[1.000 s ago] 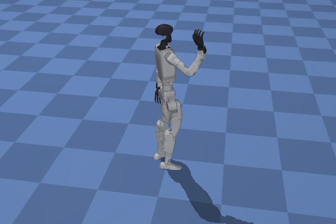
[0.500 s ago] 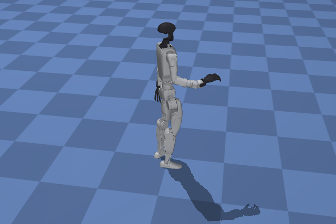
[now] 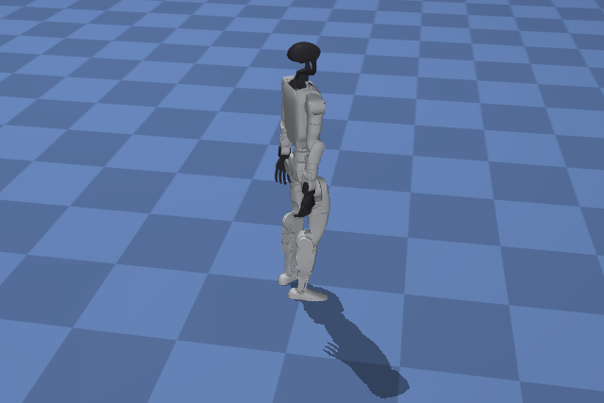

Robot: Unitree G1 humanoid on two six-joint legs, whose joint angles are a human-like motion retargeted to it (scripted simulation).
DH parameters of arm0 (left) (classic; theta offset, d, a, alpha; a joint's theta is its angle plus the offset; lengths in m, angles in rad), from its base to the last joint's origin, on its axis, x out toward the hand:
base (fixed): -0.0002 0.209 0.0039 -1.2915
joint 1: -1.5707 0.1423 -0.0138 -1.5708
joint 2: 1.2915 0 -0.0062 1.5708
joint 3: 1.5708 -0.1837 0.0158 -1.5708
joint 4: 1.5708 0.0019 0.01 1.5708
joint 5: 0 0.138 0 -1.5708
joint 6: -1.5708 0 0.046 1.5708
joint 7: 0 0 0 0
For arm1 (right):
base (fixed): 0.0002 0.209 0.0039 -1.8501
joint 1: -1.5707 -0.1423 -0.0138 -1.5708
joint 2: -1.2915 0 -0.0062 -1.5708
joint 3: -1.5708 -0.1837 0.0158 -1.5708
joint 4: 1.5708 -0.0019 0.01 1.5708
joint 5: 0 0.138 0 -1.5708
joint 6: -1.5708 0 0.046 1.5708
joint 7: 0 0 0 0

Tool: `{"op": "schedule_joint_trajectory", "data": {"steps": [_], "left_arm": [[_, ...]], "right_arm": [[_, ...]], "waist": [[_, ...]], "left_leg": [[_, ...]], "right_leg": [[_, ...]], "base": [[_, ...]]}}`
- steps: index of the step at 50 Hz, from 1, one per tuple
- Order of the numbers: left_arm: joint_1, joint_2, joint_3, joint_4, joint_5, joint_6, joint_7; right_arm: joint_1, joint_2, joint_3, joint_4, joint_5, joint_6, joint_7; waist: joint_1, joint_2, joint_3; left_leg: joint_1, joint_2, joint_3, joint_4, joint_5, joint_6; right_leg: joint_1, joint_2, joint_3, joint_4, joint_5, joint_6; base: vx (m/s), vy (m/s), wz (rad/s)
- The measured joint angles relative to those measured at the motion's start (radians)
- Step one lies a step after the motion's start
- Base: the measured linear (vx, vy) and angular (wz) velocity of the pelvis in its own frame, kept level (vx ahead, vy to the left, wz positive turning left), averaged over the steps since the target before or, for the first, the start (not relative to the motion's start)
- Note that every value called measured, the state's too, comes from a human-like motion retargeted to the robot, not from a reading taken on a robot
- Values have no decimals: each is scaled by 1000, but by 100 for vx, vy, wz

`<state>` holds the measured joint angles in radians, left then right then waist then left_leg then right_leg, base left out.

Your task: Upper body actions

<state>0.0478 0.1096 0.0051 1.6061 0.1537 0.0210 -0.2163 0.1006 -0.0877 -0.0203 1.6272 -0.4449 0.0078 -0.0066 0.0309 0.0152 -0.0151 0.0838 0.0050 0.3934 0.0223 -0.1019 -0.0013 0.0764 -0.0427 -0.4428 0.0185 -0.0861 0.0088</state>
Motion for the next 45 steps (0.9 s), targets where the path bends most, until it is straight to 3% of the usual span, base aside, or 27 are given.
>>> {"op": "schedule_joint_trajectory", "data": {"steps": [7,15,24,33,38,45], "left_arm": [[4,2,29,3,-11,6,-16],[1,6,19,-2,8,8,-5],[7,-1,17,-3,19,0,7],[7,4,21,5,5,3,-3],[6,5,18,6,10,2,-2],[2,8,12,8,15,4,-6]], "right_arm": [[-68,-73,56,-54,-179,81,175],[-82,-41,57,-145,-153,16,92],[-88,17,91,-149,-76,11,230],[-86,-3,183,-162,-328,-23,181],[-92,-22,182,-132,-379,-2,191],[-93,-34,129,-69,-272,35,180]], "waist": [[-29,14,-2],[-16,0,-15],[-19,1,-29],[-14,0,-32],[-15,-1,-33],[-7,-3,-33]], "left_leg": [[-12,15,0,5,5,-2],[-13,11,2,2,7,-2],[-18,15,-13,3,7,-4],[-19,17,-14,5,8,-5],[-19,16,-14,6,8,-4],[-20,17,-9,7,9,-3]], "right_leg": [[-12,-22,-4,13,9,25],[-17,-24,0,15,9,24],[-17,-22,-10,15,6,24],[-14,-24,-12,17,4,26],[-13,-24,-12,16,4,25],[-14,-24,-8,16,5,25]], "base": [[-3,2,8],[0,0,0],[0,0,0],[0,0,0],[0,0,0],[0,0,0]]}}
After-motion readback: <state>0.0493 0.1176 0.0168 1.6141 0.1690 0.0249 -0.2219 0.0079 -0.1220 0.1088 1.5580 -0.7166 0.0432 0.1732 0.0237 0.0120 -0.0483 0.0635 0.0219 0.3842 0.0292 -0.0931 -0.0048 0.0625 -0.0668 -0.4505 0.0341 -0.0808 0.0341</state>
